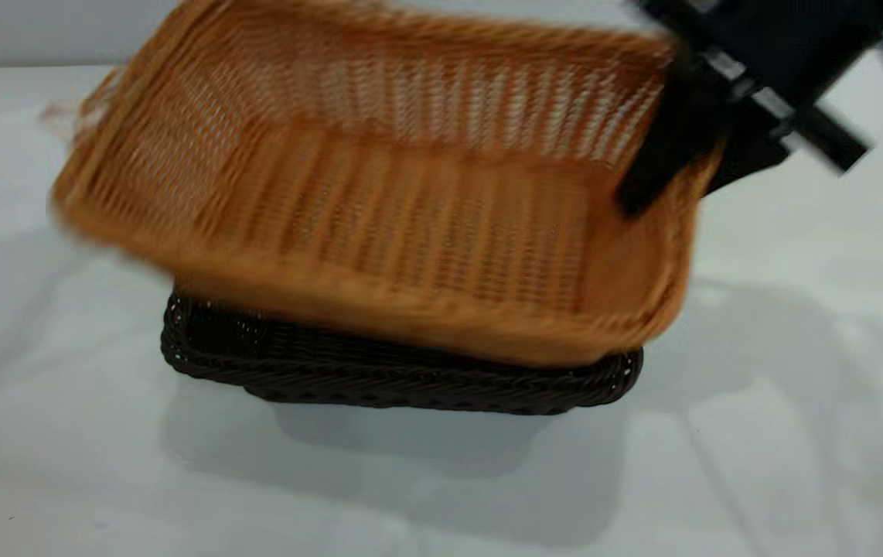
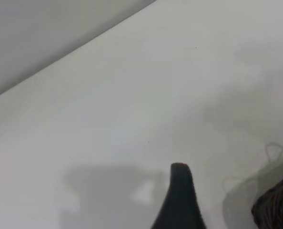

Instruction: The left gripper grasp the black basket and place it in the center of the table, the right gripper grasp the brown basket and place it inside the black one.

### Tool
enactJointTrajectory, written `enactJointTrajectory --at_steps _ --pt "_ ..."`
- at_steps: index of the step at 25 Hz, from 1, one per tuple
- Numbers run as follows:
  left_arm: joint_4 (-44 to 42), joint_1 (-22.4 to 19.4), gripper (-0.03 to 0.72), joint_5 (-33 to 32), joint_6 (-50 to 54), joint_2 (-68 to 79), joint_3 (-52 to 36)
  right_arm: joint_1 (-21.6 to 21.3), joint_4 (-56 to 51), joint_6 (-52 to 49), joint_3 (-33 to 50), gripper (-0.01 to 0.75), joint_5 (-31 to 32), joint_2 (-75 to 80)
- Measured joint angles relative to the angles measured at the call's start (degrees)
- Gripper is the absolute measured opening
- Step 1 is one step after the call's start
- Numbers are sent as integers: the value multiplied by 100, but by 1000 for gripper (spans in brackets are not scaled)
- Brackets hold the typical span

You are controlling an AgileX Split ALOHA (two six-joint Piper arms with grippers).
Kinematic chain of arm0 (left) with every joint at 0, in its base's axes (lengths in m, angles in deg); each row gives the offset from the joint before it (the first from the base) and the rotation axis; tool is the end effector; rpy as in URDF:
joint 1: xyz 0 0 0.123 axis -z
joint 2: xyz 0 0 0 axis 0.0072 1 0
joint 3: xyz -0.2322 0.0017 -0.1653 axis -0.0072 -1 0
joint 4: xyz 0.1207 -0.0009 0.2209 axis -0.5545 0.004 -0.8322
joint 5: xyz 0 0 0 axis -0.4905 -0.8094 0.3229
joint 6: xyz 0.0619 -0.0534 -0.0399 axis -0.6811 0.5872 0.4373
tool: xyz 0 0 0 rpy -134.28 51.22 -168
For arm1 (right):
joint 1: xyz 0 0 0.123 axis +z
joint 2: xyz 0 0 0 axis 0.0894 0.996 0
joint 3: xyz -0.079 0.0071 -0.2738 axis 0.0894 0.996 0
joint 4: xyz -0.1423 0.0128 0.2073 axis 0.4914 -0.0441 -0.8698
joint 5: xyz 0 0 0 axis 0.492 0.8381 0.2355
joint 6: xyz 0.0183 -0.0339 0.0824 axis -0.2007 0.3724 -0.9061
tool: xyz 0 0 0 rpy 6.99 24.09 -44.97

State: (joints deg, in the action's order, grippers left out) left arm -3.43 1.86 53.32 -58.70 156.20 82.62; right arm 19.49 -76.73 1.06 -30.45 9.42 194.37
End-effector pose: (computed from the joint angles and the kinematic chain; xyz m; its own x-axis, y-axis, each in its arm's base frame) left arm 0.4473 -0.0461 0.2497 -0.5970 0.3918 -0.7001 0.5145 0.8565 0.0406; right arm 0.3144 0.1394 0.1380 -0.9874 -0.0906 0.1298 0.0080 0.7904 0.6126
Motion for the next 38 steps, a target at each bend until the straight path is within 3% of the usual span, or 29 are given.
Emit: enactJointTrajectory --at_steps 3,8,18,21,30,33,38 --pt "115 13 529 -27 5 0 0 222 67 -130 -386 64 -8 444" --pt "286 31 529 -61 12 0 0 216 79 -222 -822 64 -84 887" --pt "299 31 529 -88 6 0 0 63 415 -263 -877 86 -500 958" --pt "299 31 529 -88 6 0 0 60 416 -245 -879 165 -569 958" --pt "299 31 529 -95 6 0 0 50 645 -122 -896 622 -706 958" --pt "299 31 529 -95 13 -7 0 50 1072 -123 -1020 668 -681 951" --pt "129 31 529 -113 336 -409 0 50 1852 -315 -1694 670 -228 781"
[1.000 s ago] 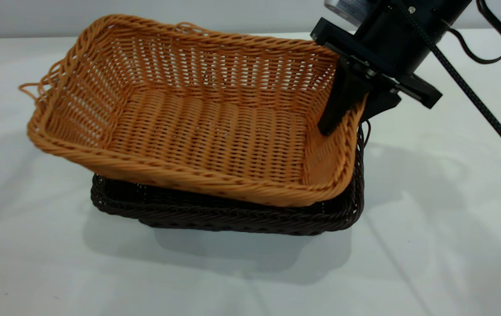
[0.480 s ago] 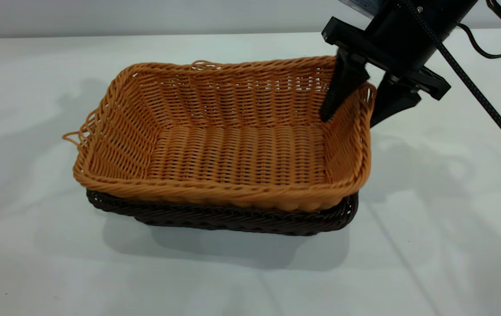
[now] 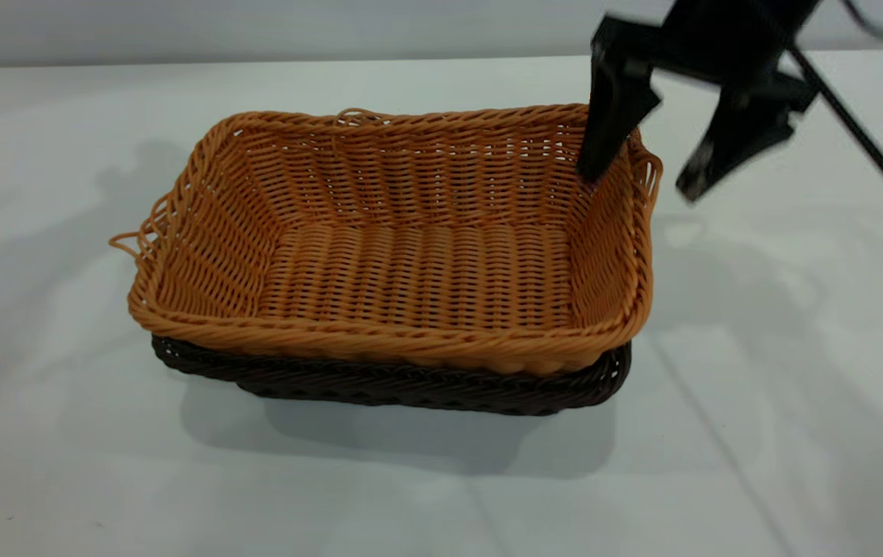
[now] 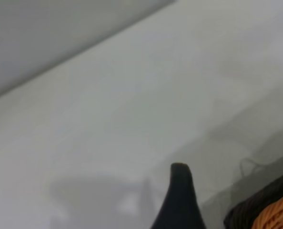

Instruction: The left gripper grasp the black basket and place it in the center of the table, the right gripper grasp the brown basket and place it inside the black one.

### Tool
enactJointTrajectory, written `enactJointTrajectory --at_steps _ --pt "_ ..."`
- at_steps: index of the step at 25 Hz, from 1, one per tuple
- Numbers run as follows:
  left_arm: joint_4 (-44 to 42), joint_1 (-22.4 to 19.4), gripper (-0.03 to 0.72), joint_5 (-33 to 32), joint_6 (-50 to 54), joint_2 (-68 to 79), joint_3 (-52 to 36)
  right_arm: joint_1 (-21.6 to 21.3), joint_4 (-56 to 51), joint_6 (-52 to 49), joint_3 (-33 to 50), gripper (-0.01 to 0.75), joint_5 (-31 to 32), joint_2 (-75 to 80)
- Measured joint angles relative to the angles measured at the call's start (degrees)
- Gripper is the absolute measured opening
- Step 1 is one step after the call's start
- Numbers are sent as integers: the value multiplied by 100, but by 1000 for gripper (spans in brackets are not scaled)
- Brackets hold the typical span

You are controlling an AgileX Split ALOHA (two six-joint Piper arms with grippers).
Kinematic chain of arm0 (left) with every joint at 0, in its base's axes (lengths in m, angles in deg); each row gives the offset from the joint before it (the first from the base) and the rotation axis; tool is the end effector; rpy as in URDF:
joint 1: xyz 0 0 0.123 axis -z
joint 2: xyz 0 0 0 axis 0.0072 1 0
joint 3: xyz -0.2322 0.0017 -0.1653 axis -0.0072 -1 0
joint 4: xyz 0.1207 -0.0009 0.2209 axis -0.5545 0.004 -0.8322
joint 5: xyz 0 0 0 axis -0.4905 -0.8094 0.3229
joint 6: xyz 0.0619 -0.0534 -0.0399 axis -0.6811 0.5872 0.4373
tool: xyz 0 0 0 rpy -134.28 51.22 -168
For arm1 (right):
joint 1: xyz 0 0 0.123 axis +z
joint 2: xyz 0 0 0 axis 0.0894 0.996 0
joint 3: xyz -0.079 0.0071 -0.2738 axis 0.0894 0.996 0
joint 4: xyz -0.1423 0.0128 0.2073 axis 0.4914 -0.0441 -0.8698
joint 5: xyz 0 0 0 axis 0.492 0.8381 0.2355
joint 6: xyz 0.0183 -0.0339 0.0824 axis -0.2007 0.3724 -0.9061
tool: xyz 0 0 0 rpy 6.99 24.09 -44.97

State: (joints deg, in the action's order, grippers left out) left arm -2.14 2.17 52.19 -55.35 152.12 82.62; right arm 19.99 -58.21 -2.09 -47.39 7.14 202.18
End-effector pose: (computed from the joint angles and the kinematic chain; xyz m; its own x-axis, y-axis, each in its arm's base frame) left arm 0.4357 -0.0498 0.2810 -0.5841 0.3277 -0.7426 0.4873 0.8732 0.0020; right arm 0.3770 0.1382 0.1369 -0.9716 -0.2302 -0.0548 -0.2323 0.8839 0.4059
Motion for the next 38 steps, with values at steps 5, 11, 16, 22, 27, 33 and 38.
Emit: enactJointTrajectory --at_steps 5,11,16,22,27,33,38 --pt "-276 0 529 -55 160 -823 0 0 852 -374 -1069 654 793 -337" --pt "-658 0 529 -503 858 -1881 0 -7 1145 -544 -1815 613 1477 -1157" --pt "-1111 0 529 -1429 1762 -2741 0 -7 970 -549 -1828 587 1597 -2140" --pt "-1639 0 529 -2700 2621 -3500 0 -7 571 -639 -1828 584 1692 -3551" --pt "-2398 0 529 -2996 3314 -3884 -37 -7 170 -716 -1361 584 1711 -4869" --pt "-2651 0 529 -2996 4017 -4670 -1021 -7 41 -659 169 584 1748 -6622" --pt "-2657 0 529 -2996 4064 -5845 -2407 -7 107 -555 1586 584 1774 -8007"
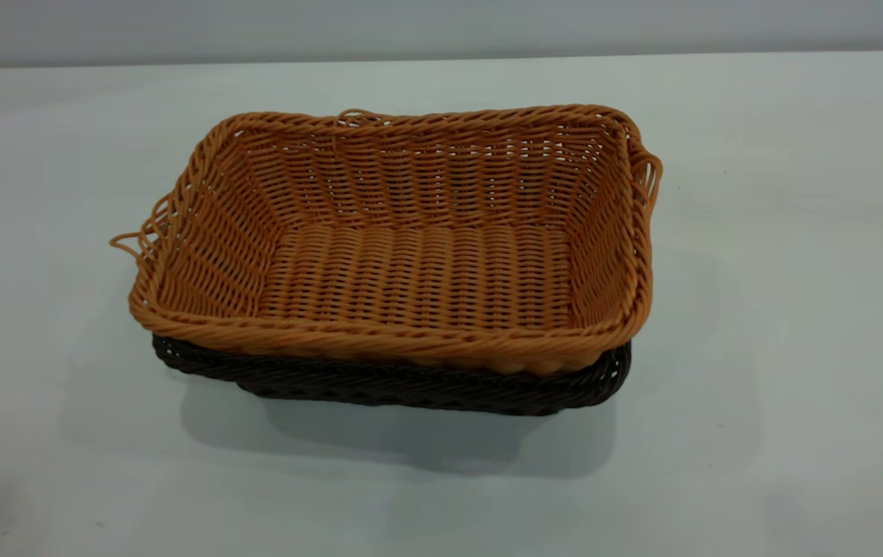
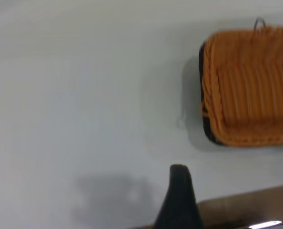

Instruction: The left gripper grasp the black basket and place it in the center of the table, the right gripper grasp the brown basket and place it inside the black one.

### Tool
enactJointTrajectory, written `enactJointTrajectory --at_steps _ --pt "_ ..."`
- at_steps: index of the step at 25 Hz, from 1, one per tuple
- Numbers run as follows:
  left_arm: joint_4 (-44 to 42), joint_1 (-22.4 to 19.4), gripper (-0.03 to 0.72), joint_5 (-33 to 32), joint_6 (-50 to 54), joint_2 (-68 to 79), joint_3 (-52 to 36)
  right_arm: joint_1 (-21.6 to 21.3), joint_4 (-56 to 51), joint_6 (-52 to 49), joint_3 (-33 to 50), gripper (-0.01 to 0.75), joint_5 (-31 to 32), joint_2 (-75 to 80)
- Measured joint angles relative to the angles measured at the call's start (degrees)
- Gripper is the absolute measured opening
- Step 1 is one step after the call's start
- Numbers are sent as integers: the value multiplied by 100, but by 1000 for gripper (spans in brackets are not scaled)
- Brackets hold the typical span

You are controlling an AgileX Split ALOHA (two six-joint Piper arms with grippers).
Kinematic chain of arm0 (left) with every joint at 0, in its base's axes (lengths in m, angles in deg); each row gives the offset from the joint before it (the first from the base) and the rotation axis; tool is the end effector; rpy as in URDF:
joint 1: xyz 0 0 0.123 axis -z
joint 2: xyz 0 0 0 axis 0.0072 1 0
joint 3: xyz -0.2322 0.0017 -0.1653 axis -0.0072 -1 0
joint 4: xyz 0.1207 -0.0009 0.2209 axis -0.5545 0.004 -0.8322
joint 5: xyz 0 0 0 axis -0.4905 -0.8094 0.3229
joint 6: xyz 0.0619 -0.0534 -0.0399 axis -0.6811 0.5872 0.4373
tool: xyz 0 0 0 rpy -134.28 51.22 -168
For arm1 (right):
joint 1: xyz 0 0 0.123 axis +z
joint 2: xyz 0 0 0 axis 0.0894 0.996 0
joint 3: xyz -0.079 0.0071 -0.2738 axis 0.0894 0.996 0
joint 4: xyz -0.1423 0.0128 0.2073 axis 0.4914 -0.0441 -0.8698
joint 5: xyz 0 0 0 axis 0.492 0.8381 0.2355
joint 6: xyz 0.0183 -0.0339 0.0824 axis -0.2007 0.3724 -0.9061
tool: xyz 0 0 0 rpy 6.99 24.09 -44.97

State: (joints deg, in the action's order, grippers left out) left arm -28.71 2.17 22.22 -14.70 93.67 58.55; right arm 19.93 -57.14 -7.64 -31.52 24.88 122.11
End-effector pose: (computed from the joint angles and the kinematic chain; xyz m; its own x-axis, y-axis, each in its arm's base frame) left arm 0.1384 -0.0163 0.4120 -0.7048 0.0857 -0.7042 0.1606 0.9862 -0.0407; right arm 0.0664 0.0606 0.4230 -0.6220 -0.1913 -0.7593 -0.5775 0.7669 0.2799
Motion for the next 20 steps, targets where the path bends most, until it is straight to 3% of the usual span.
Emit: enactJointTrajectory --at_steps 13,20 --pt "0 0 529 -5 -44 -3129 -1670 0 1200 475 3094 584 -155 -2807" --pt "82 0 529 -5 -44 -4306 -2383 0 1256 475 3726 584 -525 -4047"
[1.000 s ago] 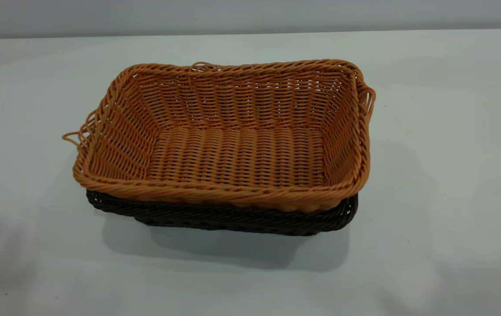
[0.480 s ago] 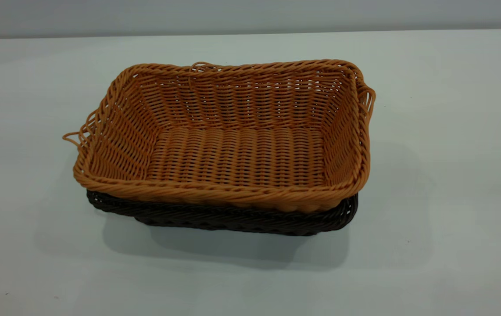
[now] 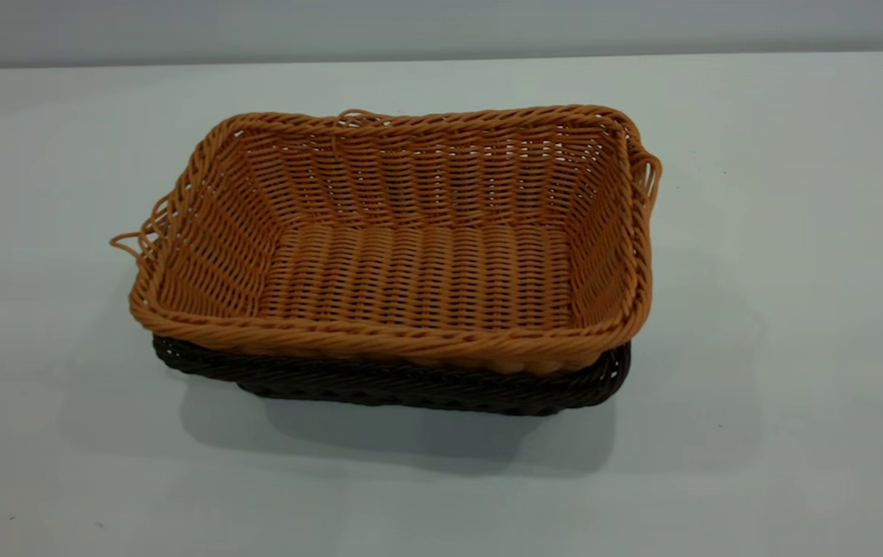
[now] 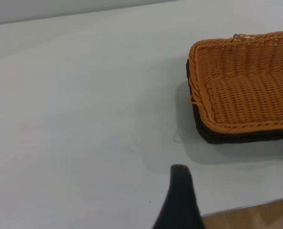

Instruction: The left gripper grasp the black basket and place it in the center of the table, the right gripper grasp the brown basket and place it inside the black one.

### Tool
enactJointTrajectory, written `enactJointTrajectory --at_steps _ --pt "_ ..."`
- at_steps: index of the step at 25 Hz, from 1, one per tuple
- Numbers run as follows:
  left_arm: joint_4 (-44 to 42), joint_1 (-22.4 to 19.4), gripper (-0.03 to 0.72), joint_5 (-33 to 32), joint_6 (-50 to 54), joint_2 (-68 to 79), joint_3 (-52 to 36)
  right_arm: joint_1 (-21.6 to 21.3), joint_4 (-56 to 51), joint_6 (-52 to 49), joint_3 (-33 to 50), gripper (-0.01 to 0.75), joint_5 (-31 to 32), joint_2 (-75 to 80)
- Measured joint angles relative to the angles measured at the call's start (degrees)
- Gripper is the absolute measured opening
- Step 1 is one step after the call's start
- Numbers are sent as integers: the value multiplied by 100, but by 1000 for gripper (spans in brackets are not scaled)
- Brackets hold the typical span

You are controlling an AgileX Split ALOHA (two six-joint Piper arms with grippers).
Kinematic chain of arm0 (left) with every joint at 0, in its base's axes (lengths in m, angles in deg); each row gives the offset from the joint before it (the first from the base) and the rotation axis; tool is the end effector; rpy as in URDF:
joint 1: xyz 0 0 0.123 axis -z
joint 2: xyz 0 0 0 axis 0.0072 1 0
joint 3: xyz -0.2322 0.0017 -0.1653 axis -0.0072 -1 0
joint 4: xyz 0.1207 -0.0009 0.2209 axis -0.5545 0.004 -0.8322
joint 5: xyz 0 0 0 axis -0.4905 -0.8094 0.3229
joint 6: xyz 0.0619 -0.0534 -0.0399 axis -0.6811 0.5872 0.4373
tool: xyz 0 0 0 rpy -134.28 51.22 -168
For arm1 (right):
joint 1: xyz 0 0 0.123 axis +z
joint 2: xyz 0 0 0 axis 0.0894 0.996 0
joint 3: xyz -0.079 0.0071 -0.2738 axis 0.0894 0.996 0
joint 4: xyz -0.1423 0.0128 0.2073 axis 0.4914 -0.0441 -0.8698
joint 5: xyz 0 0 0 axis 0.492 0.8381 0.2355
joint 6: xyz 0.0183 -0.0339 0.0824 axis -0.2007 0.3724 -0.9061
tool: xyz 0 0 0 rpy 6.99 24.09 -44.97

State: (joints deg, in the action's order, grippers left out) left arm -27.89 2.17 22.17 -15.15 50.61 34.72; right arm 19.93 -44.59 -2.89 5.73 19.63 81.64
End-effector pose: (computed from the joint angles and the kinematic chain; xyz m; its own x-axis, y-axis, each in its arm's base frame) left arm -0.0181 -0.0104 0.3369 -0.4328 0.0756 -0.8983 0.1802 0.9836 -0.0040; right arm -0.0149 0.0201 0.2643 -0.4641 -0.2855 -0.8385 -0.5338 0.8456 0.0076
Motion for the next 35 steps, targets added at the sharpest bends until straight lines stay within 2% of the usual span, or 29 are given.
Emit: enactJointTrajectory --at_steps 7,16,35 --pt "5 0 529 28 -4 -589 -561 99 0 7 5 584 -18 -94" --pt "-6 0 529 221 -293 -621 -1455 120 -102 1 5 584 -18 -94" --pt "-107 0 529 221 -242 -621 -1472 120 -125 1 5 584 -18 -94"
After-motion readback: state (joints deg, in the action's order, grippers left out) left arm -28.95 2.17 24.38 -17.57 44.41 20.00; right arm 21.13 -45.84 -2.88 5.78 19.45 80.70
